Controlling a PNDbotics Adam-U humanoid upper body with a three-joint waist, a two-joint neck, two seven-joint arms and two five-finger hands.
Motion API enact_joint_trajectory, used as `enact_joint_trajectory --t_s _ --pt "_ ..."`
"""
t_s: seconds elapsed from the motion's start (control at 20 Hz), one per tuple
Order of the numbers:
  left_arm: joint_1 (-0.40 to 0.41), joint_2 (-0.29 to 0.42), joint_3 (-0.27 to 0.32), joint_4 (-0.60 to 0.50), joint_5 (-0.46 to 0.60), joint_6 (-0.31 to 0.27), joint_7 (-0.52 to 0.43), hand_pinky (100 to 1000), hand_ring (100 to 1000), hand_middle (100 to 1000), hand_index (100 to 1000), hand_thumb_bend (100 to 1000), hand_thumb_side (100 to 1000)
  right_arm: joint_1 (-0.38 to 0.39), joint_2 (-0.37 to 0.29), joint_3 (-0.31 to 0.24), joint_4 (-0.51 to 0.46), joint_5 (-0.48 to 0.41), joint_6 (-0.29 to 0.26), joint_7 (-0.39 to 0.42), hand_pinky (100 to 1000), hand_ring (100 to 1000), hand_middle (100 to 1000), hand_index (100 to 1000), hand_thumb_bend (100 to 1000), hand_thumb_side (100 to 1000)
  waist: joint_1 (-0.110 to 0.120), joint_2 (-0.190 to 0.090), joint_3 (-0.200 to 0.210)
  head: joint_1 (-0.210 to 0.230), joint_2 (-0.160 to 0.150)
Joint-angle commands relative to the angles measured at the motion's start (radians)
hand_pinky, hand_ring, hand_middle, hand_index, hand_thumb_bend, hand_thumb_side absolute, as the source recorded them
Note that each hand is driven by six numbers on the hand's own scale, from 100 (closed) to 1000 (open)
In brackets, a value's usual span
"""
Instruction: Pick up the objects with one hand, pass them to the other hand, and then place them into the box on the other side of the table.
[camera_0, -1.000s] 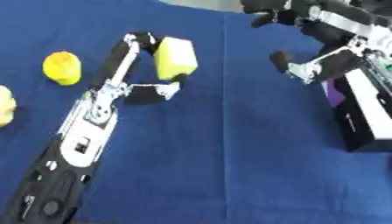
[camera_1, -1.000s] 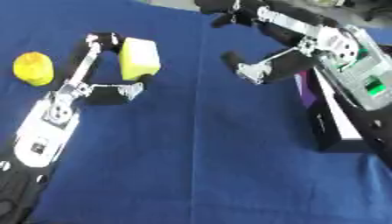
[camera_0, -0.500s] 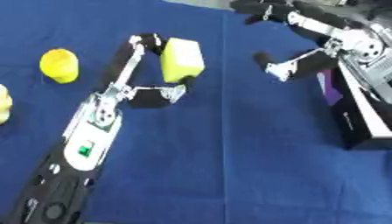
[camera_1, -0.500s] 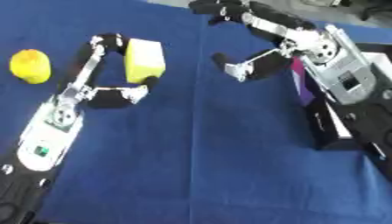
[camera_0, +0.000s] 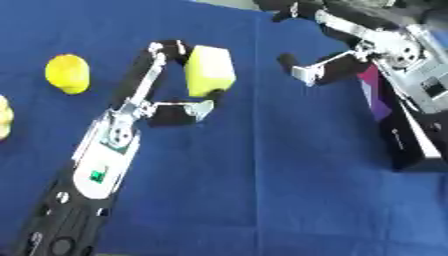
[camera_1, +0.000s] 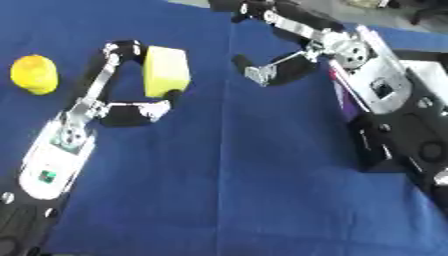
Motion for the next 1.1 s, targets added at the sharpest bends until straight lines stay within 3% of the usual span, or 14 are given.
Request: enact_joint_trajectory --t_s 0.05,0.55,1.1 --pt "-0.022 -0.013 -0.002 -0.008 -0.010 -0.011 0.009 775 544 528 451 100 261 -0.019 -0.013 -0.006 -0.009 0.023 0.005 0.000 892 1000 998 1000 100 212 -0.011 -0.007 0.001 -0.008 0.006" --pt "-0.025 -0.034 -0.003 0.019 -0.048 -0.032 0.037 774 543 527 450 100 263 -0.028 0.000 -0.003 -0.022 0.012 0.029 0.084 918 1000 998 1000 100 241 -0.020 -0.003 0.009 -0.024 0.008" --pt "-0.027 -0.043 -0.011 0.031 -0.090 -0.055 0.060 772 545 524 450 100 242 -0.023 -0.005 0.003 -0.028 -0.034 0.070 0.187 951 1000 1000 1000 100 257 -0.023 0.001 0.016 0.014 -0.022"
